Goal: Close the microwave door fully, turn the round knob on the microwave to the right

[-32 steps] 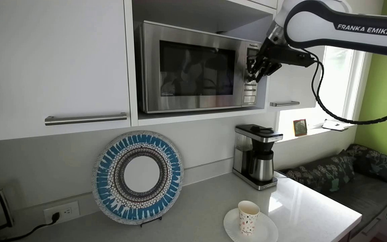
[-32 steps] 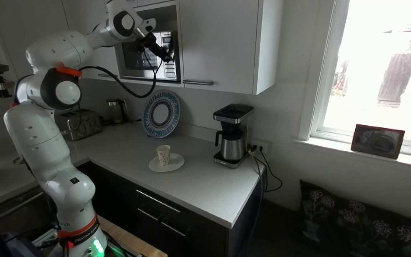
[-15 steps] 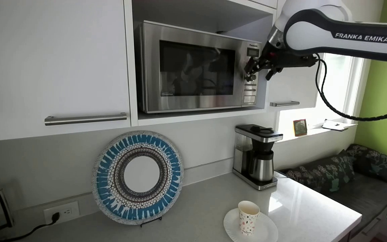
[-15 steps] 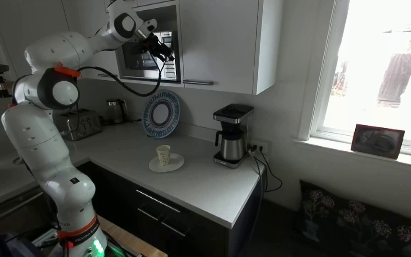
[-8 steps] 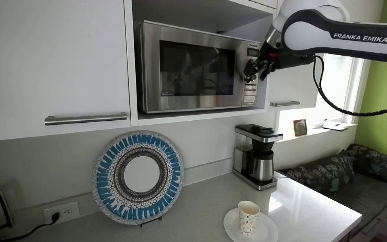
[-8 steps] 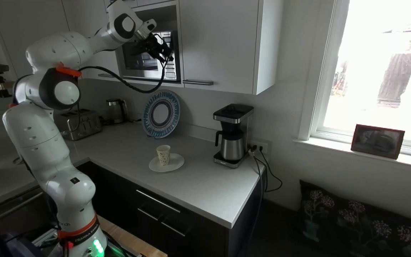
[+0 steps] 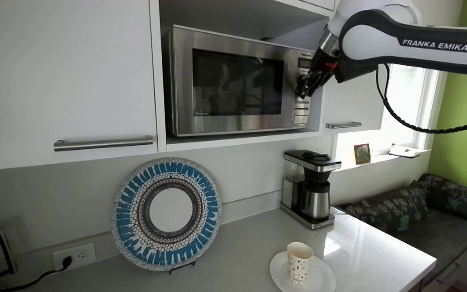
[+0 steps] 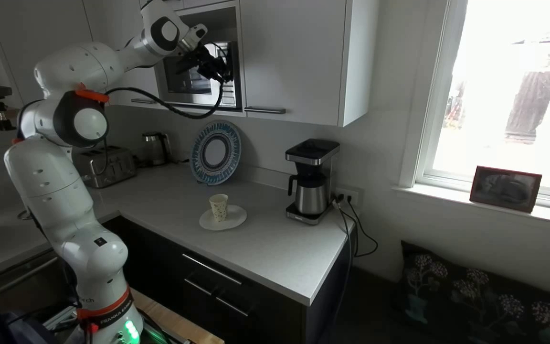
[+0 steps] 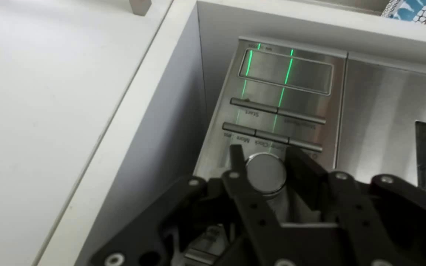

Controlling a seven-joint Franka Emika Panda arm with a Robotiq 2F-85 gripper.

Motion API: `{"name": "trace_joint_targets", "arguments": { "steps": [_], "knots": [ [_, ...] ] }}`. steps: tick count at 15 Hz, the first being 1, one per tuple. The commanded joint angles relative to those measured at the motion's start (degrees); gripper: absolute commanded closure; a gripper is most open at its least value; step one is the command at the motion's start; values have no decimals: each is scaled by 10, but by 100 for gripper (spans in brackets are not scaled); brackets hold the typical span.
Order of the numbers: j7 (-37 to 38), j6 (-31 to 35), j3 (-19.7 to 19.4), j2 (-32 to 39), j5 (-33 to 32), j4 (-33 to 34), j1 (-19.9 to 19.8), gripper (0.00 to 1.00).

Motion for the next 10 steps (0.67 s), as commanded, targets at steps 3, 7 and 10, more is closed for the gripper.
{"name": "trace_joint_targets", "arguments": {
  "steps": [3, 7, 10],
  "knots": [
    [-41, 32, 1, 20, -25, 18, 0, 20],
    [-60, 39, 2, 23, -21, 20, 1, 12],
    [-59, 31, 2, 24, -22, 24, 1, 44]
  ]
}}
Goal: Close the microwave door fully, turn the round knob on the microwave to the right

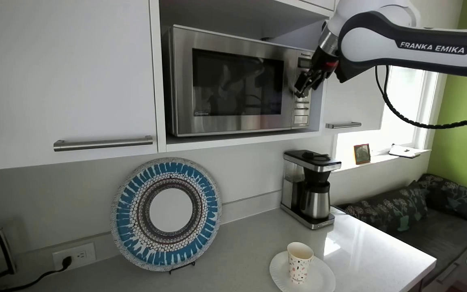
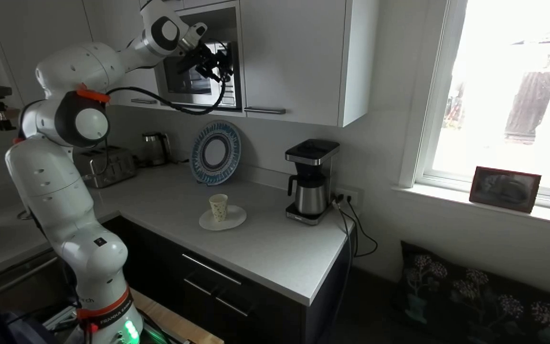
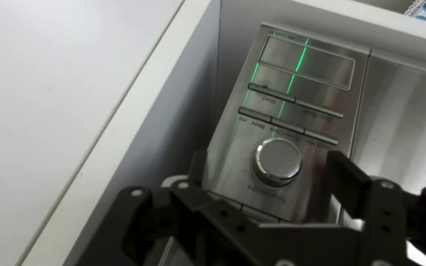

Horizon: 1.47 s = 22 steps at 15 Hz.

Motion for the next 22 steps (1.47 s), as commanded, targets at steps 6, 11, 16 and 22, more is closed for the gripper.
{"name": "trace_joint_targets", "arguments": {
  "steps": [6, 11, 16, 22],
  "knots": [
    [-16, -4, 10, 19, -13, 22, 2, 38],
    [-18, -5, 14, 24, -19, 25, 1, 39],
    [-23, -9, 15, 25, -28, 26, 0, 51],
    [-26, -20, 16, 28, -41, 34, -2, 93]
  ]
}}
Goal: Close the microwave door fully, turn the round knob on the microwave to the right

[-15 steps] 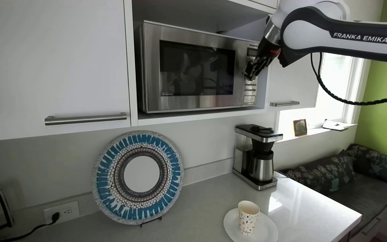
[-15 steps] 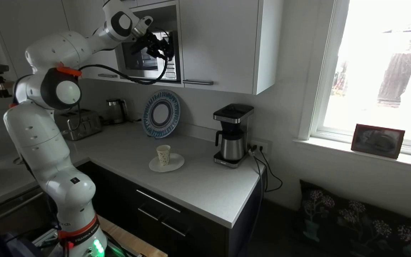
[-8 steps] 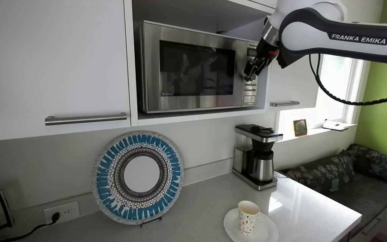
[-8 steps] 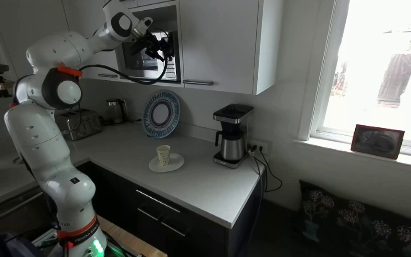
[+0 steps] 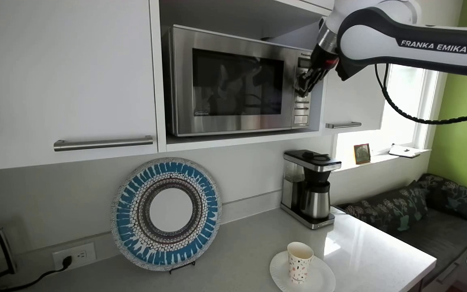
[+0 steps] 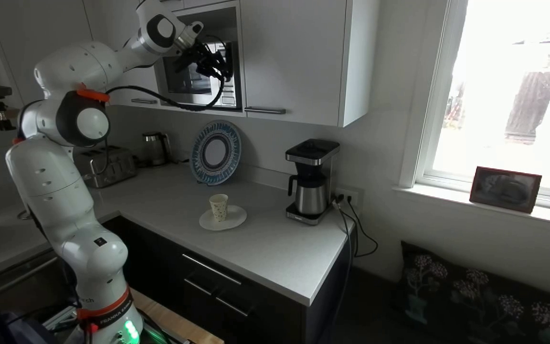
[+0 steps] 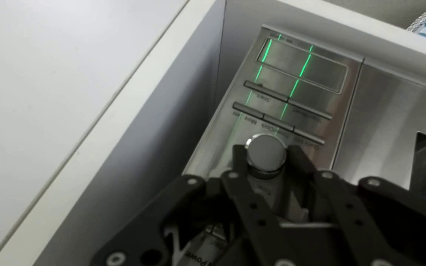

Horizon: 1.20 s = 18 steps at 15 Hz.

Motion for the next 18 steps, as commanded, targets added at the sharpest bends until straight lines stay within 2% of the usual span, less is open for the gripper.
{"name": "trace_joint_targets", "arguments": {
  "steps": [1, 7, 14, 18],
  "knots": [
    [-1, 6, 0, 27, -12, 21, -3, 92],
    [43, 16, -12, 22, 29, 17, -8, 92],
    [146, 33, -31, 21, 109, 20, -14, 92],
    [211, 47, -39, 17, 128, 14, -18, 92]
  ]
}}
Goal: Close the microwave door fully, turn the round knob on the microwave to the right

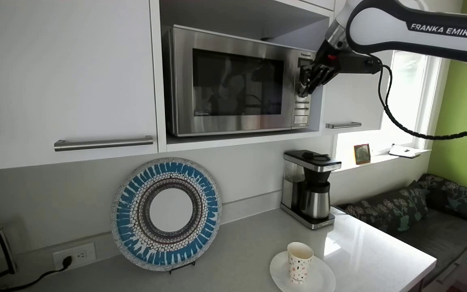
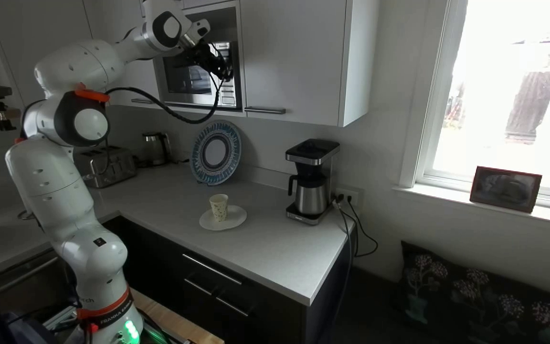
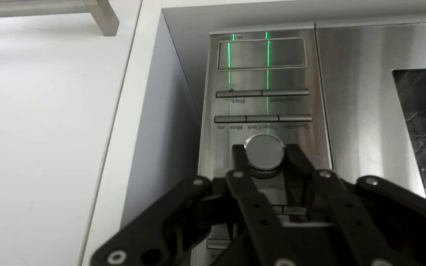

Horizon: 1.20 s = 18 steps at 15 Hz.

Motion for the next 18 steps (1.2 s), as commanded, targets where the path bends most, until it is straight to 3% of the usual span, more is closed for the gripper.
{"name": "trace_joint_targets", "arguments": {
  "steps": [1, 7, 13, 14, 15, 18],
  "knots": [
    [77, 51, -11, 17, 16, 2, -12, 92],
    [194, 63, -20, 9, 38, -9, -15, 92],
    [255, 102, -26, -5, 40, -34, -14, 92],
    [259, 109, -27, -8, 36, -37, -14, 62],
    [249, 115, -30, -11, 36, -39, -14, 43],
    [208, 91, -33, -23, 28, -46, -11, 24]
  ]
}}
